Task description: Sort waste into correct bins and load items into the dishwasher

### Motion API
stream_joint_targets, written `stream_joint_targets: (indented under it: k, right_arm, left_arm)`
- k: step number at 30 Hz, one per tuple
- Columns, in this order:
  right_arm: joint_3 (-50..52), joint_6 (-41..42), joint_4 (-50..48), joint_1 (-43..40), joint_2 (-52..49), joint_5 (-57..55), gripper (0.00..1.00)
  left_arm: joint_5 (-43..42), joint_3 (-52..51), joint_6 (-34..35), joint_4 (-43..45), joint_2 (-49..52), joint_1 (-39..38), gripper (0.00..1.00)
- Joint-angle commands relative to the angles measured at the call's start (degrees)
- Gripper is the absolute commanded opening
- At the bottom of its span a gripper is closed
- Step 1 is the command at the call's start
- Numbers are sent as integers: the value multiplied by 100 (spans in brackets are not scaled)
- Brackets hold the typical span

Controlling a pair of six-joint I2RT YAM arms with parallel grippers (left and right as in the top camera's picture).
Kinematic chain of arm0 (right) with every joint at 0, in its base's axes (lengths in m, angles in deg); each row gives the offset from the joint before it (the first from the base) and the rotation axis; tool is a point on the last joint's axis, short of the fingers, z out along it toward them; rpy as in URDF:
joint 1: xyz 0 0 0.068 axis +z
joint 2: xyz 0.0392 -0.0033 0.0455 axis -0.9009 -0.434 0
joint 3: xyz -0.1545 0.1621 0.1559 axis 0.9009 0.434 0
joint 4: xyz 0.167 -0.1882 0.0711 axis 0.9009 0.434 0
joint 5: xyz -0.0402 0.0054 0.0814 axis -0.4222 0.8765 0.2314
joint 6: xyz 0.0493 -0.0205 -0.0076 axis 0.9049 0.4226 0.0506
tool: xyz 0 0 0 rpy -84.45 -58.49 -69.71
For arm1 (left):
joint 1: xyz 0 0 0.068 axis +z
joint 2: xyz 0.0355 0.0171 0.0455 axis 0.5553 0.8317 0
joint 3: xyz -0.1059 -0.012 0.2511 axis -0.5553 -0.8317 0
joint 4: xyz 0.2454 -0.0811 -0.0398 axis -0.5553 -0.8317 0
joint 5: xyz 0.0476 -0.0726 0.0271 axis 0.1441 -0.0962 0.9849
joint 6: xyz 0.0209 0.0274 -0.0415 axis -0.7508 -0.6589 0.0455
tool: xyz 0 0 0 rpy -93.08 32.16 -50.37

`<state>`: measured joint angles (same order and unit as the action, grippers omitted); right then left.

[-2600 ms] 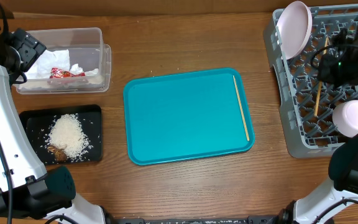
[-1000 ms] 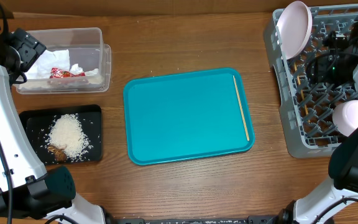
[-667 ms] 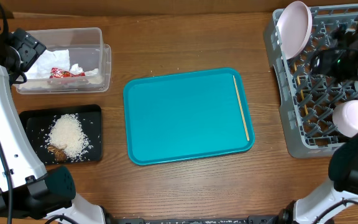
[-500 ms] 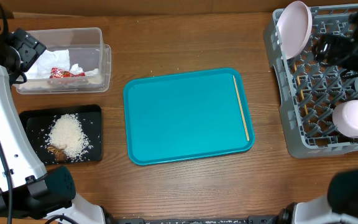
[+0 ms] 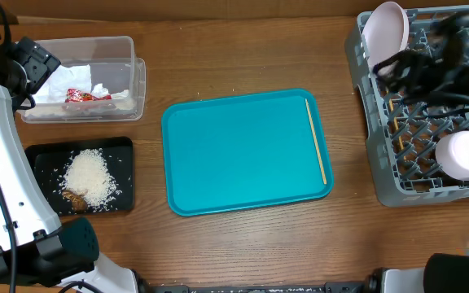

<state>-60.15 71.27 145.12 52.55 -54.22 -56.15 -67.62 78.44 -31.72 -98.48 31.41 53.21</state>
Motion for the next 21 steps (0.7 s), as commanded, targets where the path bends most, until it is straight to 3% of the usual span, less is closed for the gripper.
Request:
stream_joint_targets:
  k: [1,9,21]
  right_arm:
    - [450,546,-4,590,-26,-1574,80]
    - [1569,1849,-645,2041,-258,-3169,80]
    - [1609,1987,-885,2981,-2015,-3298,82]
  left_arm:
    - [74,-4,-105,15,52,-76,100]
    - [74,-4,-105,15,52,-76,100]
    - [74,-4,-105,15,52,-76,100]
